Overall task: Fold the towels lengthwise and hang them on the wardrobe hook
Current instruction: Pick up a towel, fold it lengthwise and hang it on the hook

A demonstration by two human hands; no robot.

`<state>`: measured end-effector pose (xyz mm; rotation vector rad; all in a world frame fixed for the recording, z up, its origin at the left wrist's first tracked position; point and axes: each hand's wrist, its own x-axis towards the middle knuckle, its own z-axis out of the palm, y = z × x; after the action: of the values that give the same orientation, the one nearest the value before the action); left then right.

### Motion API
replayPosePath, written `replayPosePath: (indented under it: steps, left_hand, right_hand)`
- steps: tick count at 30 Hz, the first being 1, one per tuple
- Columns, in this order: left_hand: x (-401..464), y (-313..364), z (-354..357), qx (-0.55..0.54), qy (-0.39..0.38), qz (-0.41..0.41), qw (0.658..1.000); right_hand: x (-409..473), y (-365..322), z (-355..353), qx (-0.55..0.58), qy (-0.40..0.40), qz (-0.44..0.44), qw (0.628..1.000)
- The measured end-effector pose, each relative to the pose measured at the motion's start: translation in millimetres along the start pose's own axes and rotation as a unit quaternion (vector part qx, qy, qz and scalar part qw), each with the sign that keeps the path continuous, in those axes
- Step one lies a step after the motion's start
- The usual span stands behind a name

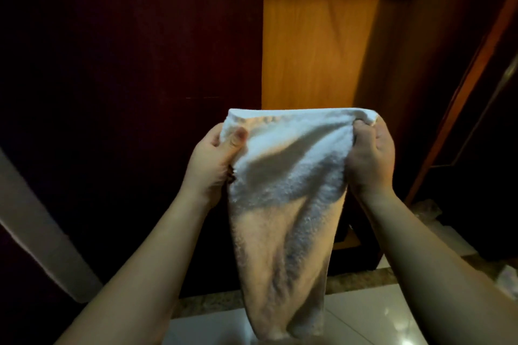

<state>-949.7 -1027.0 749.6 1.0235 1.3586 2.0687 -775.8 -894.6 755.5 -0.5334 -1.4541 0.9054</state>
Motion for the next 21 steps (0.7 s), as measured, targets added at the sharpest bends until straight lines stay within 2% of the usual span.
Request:
replayPosePath:
  steps: [3,9,14,17,21]
  left_hand:
    - [-2,3,4,0.024,0.010,-0.018,1.000]
    - [-9,6,6,0.023,0.086,0.028,0.996]
    - [-13,17,4,0.035,0.059,0.058,0.996]
    - [-14,25,2,0.015,0.023,0.043,0.999]
    - [-12,27,-1,0.017,-0.005,0.041,0.999]
  right_hand:
    - [-8,4,3,0.008,-0.022,0.010,1.000]
    - [-9,3,-7,-0.002,-0.066,0.000,0.998]
    - [-3,-3,-17,0.029,-0.143,0.068,0.987]
    - [4,-6,-24,0.113,-0.242,0.148,0.952]
    - [4,-5,-33,0.215,-0.383,0.275,0.855]
